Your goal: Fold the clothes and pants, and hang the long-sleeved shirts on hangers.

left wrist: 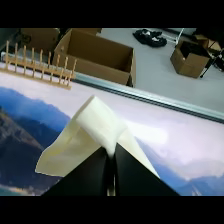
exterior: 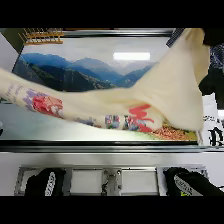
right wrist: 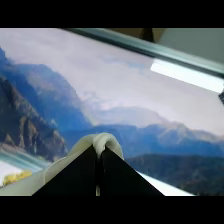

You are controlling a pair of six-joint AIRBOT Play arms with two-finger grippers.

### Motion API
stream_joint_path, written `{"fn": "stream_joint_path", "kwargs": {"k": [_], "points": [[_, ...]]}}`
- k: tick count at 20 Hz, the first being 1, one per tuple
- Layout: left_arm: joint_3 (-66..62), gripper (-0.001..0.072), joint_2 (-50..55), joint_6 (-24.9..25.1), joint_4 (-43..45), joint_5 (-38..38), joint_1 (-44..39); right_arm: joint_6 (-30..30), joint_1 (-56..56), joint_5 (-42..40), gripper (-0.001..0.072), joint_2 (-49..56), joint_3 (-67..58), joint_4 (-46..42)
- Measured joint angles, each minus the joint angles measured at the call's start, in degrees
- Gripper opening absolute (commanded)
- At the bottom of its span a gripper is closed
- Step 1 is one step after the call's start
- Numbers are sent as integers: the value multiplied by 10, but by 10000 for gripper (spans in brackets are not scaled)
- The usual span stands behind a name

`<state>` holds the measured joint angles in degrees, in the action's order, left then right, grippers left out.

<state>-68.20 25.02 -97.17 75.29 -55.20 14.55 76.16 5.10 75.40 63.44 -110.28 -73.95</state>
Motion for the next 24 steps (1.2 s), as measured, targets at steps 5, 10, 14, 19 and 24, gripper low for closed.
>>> {"fn": "stream_joint_path", "kwargs": {"k": [5,10,14,19,24], "points": [[163,7,-27,-14,0,-67,-7,15,0,55,171,1,191,-5],[280,7,35,-18,-1,-73,-50,15,-23,-36,578,37,381,-22],[302,7,124,-18,0,-37,-74,15,-94,-64,579,49,450,-22],[282,7,223,-18,0,-20,-82,-30,-125,-121,578,67,579,68],[261,7,264,-18,2,-16,-83,-77,-70,-207,578,140,632,167]]}}
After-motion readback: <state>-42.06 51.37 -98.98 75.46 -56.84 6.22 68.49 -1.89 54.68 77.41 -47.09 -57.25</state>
